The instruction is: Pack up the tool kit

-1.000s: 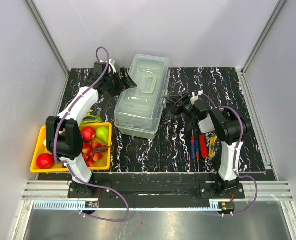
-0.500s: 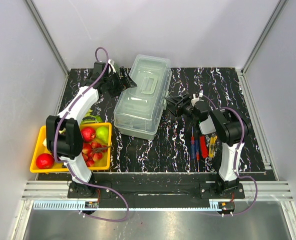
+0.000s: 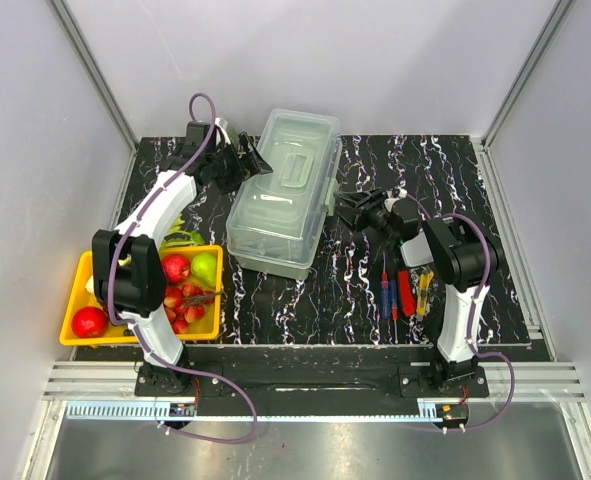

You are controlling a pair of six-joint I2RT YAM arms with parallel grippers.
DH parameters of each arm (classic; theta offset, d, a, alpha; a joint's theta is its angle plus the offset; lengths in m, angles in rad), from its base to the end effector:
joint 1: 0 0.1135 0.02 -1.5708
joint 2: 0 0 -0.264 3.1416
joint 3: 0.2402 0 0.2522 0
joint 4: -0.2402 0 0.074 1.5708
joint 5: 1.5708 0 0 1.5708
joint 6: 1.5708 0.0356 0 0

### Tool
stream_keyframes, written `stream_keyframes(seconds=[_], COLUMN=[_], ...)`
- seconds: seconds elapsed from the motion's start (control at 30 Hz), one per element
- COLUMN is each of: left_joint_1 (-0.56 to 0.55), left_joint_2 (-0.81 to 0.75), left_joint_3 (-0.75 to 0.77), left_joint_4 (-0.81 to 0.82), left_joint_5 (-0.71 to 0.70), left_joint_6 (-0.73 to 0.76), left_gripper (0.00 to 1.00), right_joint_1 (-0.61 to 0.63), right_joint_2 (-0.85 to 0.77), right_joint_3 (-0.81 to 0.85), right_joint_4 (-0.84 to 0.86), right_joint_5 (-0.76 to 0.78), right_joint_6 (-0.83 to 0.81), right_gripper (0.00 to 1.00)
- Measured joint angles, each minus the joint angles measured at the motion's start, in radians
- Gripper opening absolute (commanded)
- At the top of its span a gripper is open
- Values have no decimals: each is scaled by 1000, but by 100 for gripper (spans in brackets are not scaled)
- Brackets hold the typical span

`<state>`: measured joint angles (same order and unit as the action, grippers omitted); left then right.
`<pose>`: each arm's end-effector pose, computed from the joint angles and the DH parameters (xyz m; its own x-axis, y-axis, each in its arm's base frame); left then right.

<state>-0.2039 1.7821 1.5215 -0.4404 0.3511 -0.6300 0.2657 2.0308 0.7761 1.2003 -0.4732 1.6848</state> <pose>0.3986 -0.0949 0.2972 -0.7740 -0.4049 -0.4868 -0.0105 0.7770 -0.6295 0.3585 0.1144 0.1301 -0.6625 0.7362 0.1382 0.1287 -0.0699 0.9892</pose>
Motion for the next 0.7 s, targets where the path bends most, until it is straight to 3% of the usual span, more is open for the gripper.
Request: stream_keyframes(seconds=[0.1,0.27,0.47,0.7], left_joint_1=[0,0,0,-3], left_joint_2=[2,5,7,7], left_joint_3=[4,10,15,16], left_joint_4=[-5,-11,-16,-19], left_joint_5=[0,1,2,2], left_joint_6=[1,2,4,9], left_gripper=[98,98,98,99], right_joint_1=[0,0,2,10], right_joint_2=[-2,-38,-90,-273], right_joint_3=[0,-1,-29,-35], right_joint_4=[-1,7,-23,-345], right_joint_5=[-3,-7,3,19], right_joint_6=[-19,-64,-148,-369], right_gripper=[78,95,99,99])
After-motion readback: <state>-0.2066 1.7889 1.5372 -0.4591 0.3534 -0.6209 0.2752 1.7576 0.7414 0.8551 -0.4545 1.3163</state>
